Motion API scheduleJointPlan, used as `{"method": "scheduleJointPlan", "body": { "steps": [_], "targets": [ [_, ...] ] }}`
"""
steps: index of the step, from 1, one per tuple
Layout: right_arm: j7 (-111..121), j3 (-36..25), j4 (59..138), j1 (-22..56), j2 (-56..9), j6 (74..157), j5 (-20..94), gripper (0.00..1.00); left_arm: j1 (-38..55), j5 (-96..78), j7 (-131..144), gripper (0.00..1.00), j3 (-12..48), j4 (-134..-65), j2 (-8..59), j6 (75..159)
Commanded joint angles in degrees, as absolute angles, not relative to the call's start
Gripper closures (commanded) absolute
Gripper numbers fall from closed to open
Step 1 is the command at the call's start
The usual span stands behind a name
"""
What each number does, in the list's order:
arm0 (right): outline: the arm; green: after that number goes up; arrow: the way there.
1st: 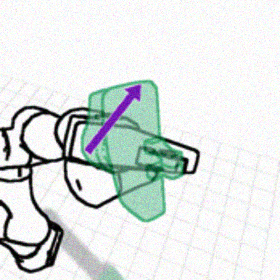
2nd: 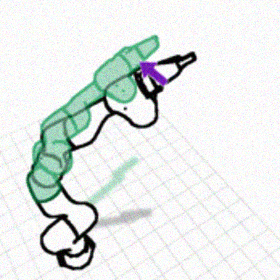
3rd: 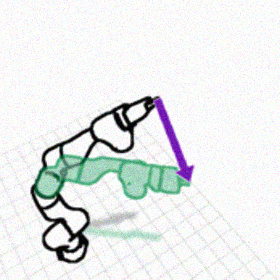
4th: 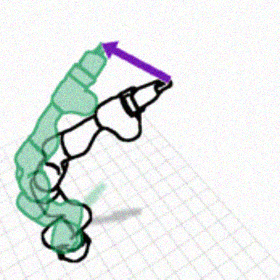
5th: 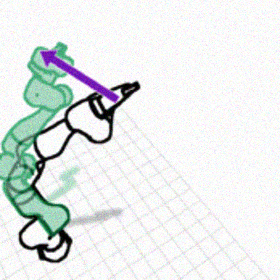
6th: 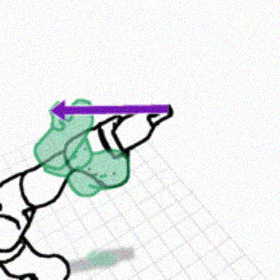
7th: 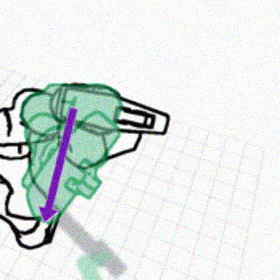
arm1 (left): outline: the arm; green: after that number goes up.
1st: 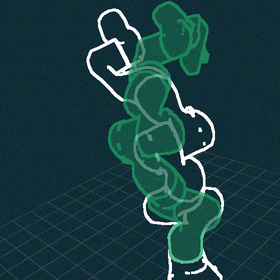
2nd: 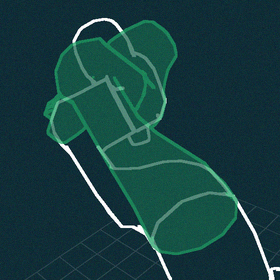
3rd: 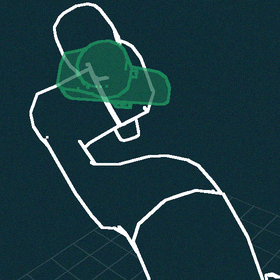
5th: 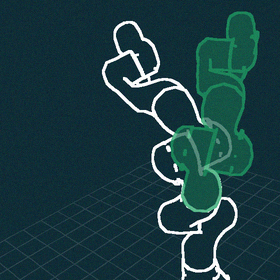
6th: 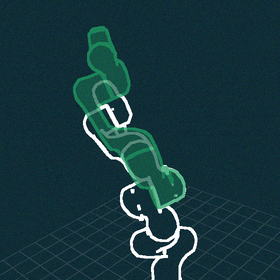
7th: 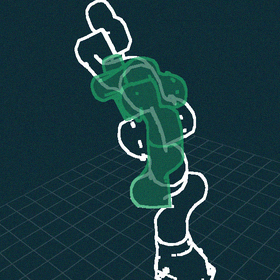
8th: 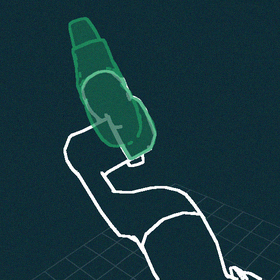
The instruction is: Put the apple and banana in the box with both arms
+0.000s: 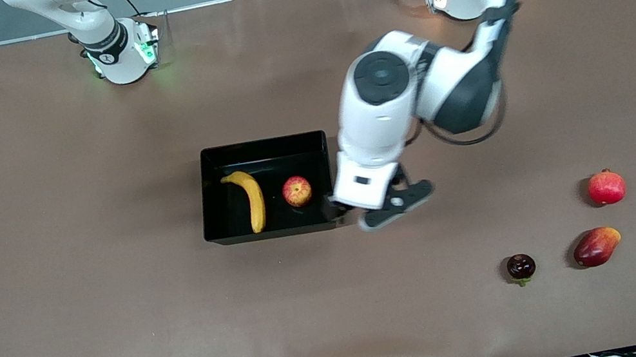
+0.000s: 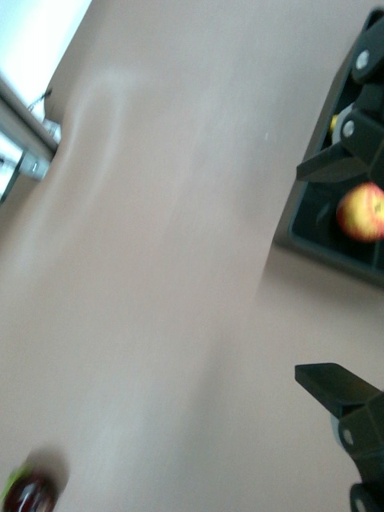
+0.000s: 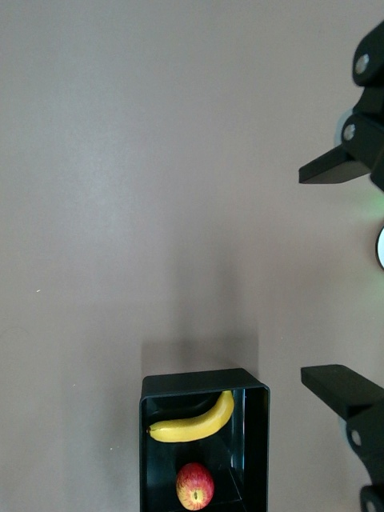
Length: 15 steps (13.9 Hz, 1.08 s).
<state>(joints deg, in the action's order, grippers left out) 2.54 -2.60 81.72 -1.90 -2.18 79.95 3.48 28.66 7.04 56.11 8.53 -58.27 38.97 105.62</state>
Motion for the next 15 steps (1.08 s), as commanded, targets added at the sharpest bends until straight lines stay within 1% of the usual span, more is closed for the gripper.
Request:
{"method": "scheduleJointPlan", "body": {
  "steps": [1, 4, 6, 8, 11, 12, 15],
  "targets": [
    [2.2, -2.72, 81.04, -1.93, -2.11, 79.1, 3.78, 0.0, 25.15, 6.15, 48.28, 0.0, 8.53, -60.56, 34.11, 97.68],
    [1.76, -2.64, 81.04, -1.85, -2.02, 79.1, 3.61, 0.0, 20.75, 6.94, 42.03, 0.0, 8.35, -60.56, 29.9, 89.5],
    [1.76, -2.55, 80.95, -1.84, -2.02, 79.1, 3.51, 0.0, 18.56, 7.29, 36.42, 0.0, 7.91, -60.56, 28.22, 85.27],
    [1.76, -2.64, 80.95, -1.85, -2.02, 79.01, 2.91, 0.0, 16.18, 7.38, 33.58, 0.0, 7.74, -60.64, 26.99, 83.24],
    [1.93, -2.55, 80.95, -1.85, -2.11, 79.01, 1.67, 0.0, 15.73, 14.47, 33.93, 0.0, 7.82, -60.73, 24.97, 81.65],
    [1.85, -2.46, 80.95, -1.5, -2.02, 78.93, 1.67, 0.0, 15.3, 15.2, 33.06, 0.0, 7.91, -60.73, 24.0, 79.74],
    [1.93, -2.64, 81.12, -0.44, -2.02, 76.83, 1.58, 0.0, 10.82, 12.84, 28.94, 0.0, 8.53, -60.82, 21.46, 78.05]
  ]
}}
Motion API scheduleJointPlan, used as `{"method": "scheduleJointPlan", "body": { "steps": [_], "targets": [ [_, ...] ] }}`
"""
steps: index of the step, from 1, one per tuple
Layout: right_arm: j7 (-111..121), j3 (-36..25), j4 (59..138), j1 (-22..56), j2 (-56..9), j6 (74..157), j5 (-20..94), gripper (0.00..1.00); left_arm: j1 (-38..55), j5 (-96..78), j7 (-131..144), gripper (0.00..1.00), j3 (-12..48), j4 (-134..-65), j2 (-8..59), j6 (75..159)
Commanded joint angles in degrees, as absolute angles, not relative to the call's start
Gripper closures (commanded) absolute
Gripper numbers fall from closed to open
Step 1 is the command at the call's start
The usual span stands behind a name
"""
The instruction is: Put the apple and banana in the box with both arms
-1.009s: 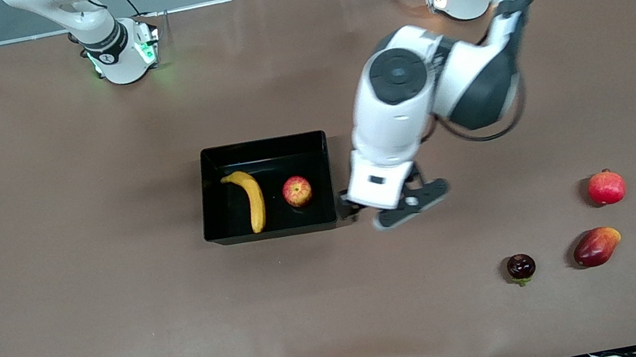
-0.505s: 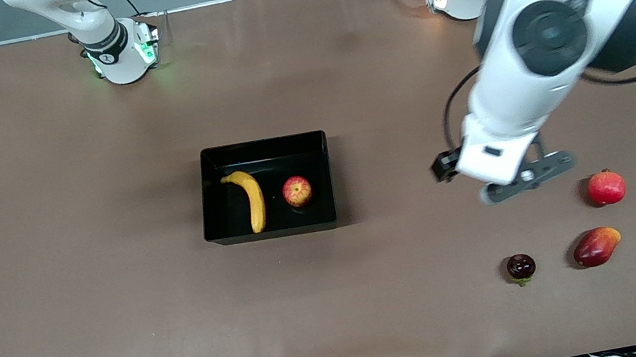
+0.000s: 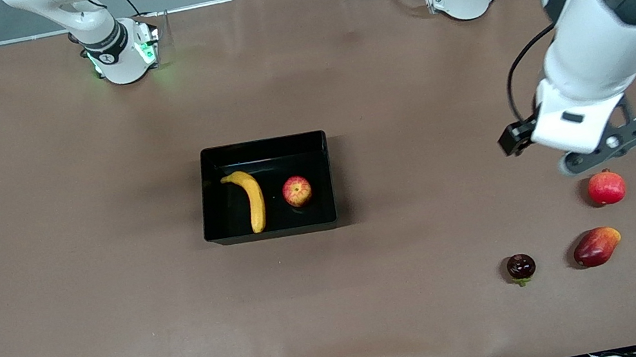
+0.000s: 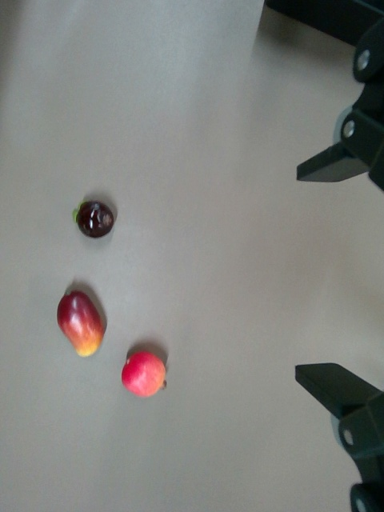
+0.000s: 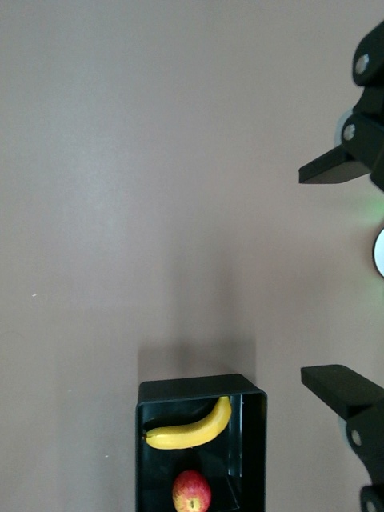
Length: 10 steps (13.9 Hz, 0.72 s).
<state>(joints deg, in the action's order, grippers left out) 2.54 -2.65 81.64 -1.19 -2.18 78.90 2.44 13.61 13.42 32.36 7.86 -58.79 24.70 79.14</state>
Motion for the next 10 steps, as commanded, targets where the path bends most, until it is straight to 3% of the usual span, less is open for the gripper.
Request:
{"method": "scheduleJointPlan", "body": {
  "steps": [1, 7, 10],
  "targets": [
    [1.85, -2.64, 81.21, -0.27, -1.93, 76.12, 1.32, 0.0, 9.07, 11.27, 26.83, 0.0, 8.53, -60.99, 20.49, 77.0],
    [1.32, -2.72, 84.63, 1.05, -0.79, 76.29, -1.22, 0.0, 3.08, 8.53, 16.96, 0.0, 8.61, -65.65, 14.77, 76.99],
    [1.23, -2.72, 84.9, 2.37, -0.53, 77.07, -3.68, 0.0, 2.73, 7.21, 16.79, 0.0, 8.44, -75.36, 7.77, 81.36]
  ]
}}
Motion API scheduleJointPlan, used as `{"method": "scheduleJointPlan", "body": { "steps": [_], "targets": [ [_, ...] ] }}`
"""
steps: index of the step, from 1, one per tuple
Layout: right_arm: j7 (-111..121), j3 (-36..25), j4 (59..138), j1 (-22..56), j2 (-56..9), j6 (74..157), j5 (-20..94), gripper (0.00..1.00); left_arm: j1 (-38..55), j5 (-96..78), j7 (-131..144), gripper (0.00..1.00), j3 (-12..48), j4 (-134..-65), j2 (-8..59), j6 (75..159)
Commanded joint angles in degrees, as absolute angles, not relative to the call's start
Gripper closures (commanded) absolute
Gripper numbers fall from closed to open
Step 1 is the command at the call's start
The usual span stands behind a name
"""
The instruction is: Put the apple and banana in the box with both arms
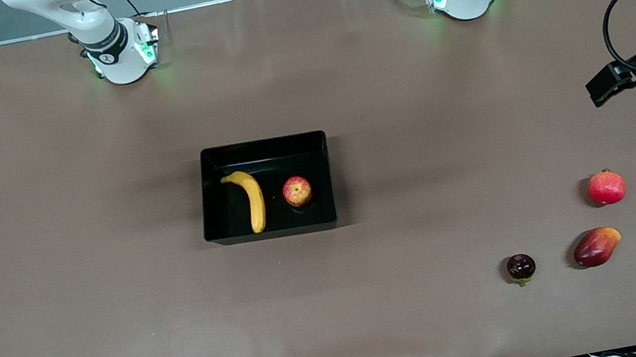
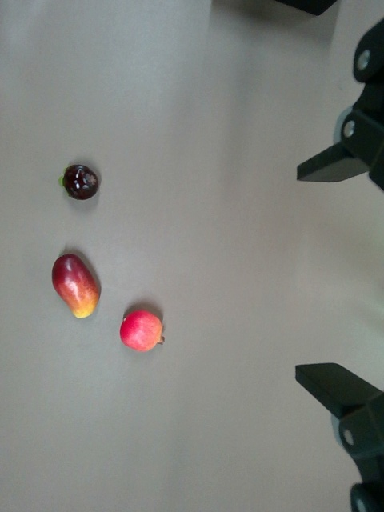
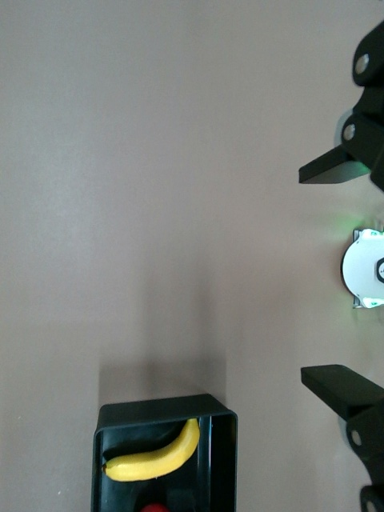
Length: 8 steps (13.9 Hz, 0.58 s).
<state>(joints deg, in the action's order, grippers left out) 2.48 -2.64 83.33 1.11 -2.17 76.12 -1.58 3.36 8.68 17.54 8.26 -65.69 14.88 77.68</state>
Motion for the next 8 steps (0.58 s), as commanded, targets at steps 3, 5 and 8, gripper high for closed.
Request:
{"method": "scheduleJointPlan", "body": {
  "steps": [3, 5, 8],
  "targets": [
    [1.23, -2.72, 88.15, 2.9, 0.17, 79.36, -5.62, 0.0, -0.16, 5.28, 11.97, 0.0, 8.17, -88.91, -1.21, 88.32],
    [1.14, -2.72, 88.24, 2.99, 0.44, 79.02, -5.63, 0.0, -0.7, 3.17, 11.08, 0.0, 7.82, -92.18, -3.85, 88.51],
    [1.05, -2.72, 88.24, 2.99, 0.44, 77.36, -4.93, 0.0, -0.88, 1.94, 8.79, 0.0, 7.91, -94.92, -6.94, 87.81]
  ]
}}
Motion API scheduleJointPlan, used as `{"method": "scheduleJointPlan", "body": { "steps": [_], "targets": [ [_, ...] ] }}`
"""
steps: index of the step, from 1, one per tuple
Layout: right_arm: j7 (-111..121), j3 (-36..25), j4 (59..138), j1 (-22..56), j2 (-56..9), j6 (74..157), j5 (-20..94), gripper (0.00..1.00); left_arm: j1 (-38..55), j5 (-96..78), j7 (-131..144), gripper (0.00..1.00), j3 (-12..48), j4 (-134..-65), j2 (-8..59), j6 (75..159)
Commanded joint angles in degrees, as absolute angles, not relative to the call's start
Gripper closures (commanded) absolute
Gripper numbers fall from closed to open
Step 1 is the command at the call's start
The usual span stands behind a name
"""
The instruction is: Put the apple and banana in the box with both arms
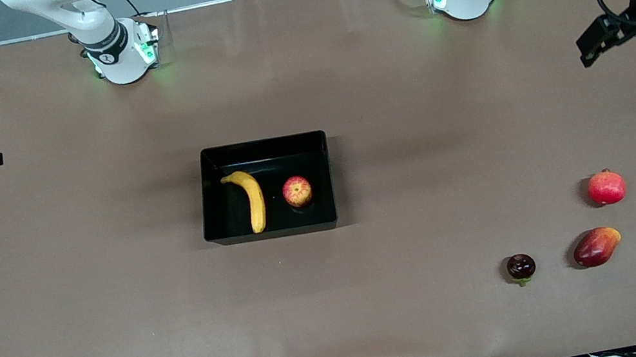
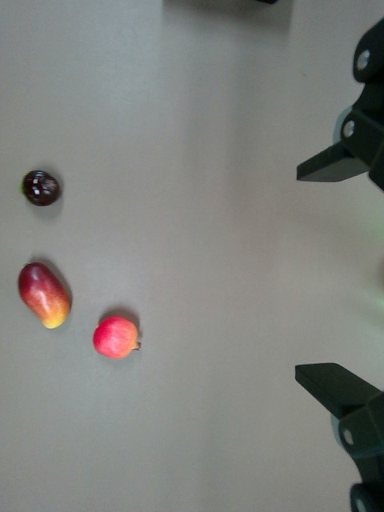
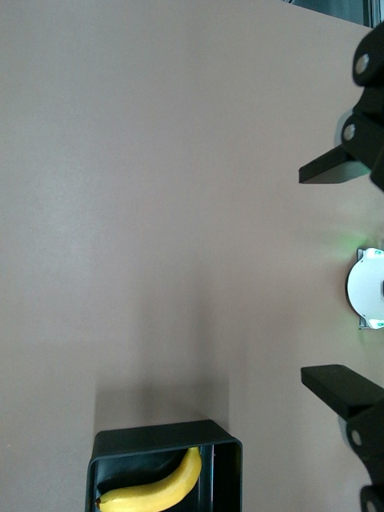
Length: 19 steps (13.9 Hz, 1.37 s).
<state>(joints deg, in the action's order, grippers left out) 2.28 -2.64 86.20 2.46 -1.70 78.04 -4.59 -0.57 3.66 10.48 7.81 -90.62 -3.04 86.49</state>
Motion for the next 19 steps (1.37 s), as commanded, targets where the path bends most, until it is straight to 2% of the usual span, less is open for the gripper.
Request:
{"method": "scheduleJointPlan", "body": {
  "steps": [1, 9, 19],
  "targets": [
    [1.05, -2.72, 88.24, 2.99, 0.35, 75.78, -4.83, 0.0, -0.79, 1.41, 8.27, 0.0, 7.91, -94.92, -7.12, 86.85],
    [1.05, -3.16, 86.84, 2.37, 0.62, 75.06, 3.24, 0.0, -0.44, -0.26, 7.91, 0.0, 7.82, -93.35, -7.12, 84.56],
    [1.5, -3.34, 86.57, 2.11, 2.11, 74.36, 2.64, 0.0, -0.44, -0.18, 6.94, 0.0, 6.59, -92.46, -6.94, 83.85]
  ]
}}
